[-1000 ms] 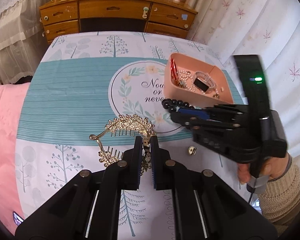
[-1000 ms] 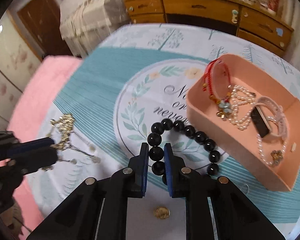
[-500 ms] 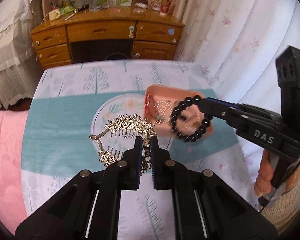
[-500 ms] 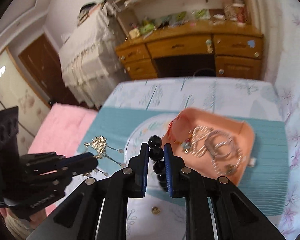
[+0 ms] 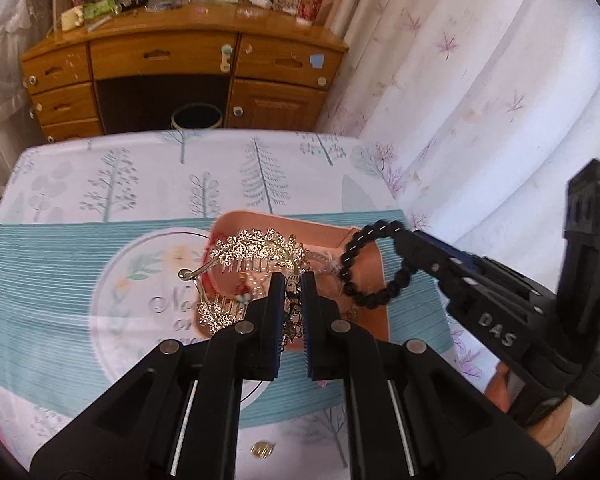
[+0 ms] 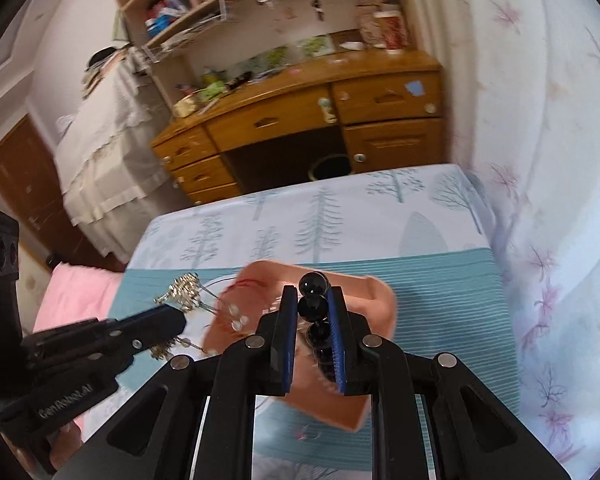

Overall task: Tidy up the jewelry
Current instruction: 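Carry the gold brooch and black bracelet with both grippers into the pink box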

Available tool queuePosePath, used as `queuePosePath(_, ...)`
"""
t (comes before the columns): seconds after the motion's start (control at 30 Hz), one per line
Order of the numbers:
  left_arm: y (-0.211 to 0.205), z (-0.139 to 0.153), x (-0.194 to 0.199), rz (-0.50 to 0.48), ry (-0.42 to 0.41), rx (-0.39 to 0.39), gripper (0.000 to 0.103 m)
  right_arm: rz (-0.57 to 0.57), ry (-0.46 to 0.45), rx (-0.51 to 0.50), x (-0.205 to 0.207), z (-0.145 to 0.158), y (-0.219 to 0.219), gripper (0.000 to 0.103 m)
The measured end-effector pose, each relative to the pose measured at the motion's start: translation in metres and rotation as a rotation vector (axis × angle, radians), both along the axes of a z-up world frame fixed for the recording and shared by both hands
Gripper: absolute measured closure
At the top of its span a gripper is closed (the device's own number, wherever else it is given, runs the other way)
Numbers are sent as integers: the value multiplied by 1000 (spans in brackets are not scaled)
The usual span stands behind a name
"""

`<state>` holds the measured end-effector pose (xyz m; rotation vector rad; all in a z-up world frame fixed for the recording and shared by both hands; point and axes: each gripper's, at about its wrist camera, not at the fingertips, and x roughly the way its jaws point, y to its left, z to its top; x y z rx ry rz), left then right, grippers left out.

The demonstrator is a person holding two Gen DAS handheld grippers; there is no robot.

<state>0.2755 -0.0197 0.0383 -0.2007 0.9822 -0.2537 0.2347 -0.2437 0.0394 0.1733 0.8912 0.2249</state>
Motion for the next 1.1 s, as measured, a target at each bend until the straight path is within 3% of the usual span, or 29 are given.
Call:
queuePosePath(0.13,-10,-30,16,3,32,24,97,-47,-22,-12,5,-12,-8,88)
queuePosePath(0.4,-4,-67,25,-1,89,14,97,21,48,-5,25,-45,19,88)
queuePosePath(0.73,16,-52,5,-1,62,7,96,67,99,59,33,-62,43,87)
queuePosePath(0.87,22,-48,-5,2,58,1,96,75,74,66,29,-54,49,79)
queuePosePath(1.1,26,-43,-22,1,54,9,95,86,66,55,13,-43,48,78)
